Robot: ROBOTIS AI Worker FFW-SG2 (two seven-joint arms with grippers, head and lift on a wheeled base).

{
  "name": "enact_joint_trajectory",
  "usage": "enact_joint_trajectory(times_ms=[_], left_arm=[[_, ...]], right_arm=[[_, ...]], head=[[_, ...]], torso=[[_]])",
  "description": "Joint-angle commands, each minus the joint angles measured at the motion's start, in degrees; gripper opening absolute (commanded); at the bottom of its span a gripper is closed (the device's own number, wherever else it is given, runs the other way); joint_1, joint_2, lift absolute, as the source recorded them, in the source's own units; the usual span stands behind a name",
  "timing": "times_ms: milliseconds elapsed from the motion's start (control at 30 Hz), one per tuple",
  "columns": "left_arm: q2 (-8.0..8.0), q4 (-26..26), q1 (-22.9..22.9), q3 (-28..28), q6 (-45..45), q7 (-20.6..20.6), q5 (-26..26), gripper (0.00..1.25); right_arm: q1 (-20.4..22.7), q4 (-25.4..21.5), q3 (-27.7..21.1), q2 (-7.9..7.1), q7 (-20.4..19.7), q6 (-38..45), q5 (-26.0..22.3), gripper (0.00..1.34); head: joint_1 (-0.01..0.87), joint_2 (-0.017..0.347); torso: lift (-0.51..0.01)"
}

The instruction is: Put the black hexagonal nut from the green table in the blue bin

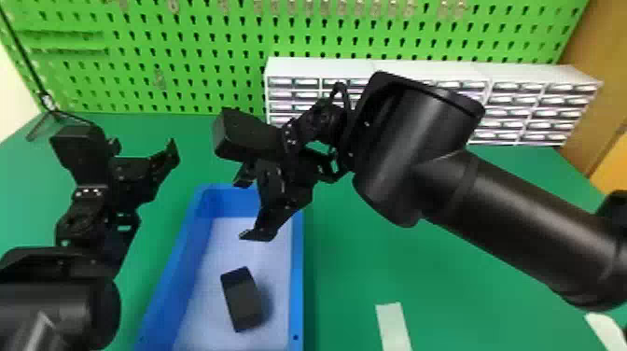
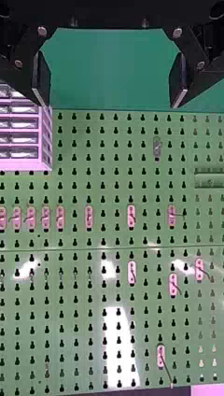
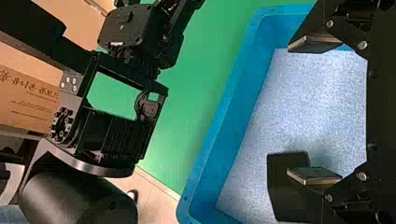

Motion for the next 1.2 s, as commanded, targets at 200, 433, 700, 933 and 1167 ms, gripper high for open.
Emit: enact_joint_trajectory(times_ms=[200,433,700,933,1167], left_arm=[[0.01,0.0,0.1,0.0,0.0,0.0,0.1,0.96],[0.01,0.0,0.1,0.0,0.0,0.0,0.1,0.96],[0.01,-0.1,0.1,0.1,0.0,0.0,0.1,0.96],[0.01,-0.2,0.2,0.1,0.0,0.0,0.1,0.96],[0.01,-0.4,0.1,0.1,0.0,0.0,0.1,0.96]], right_arm=[[0.0,0.0,0.0,-0.06,0.0,0.0,0.0,0.99],[0.1,0.0,0.0,-0.06,0.0,0.0,0.0,0.99],[0.5,0.0,-0.9,-0.06,0.0,-0.2,0.4,0.99],[2.0,0.0,-5.7,-0.59,0.4,-0.2,0.8,0.99],[5.6,0.3,-15.0,-0.5,3.5,0.1,3.0,0.99]], head=[[0.686,0.028],[0.686,0.028],[0.686,0.028],[0.686,0.028],[0.686,0.028]], torso=[[-0.096],[-0.096],[-0.096],[-0.096],[-0.096]])
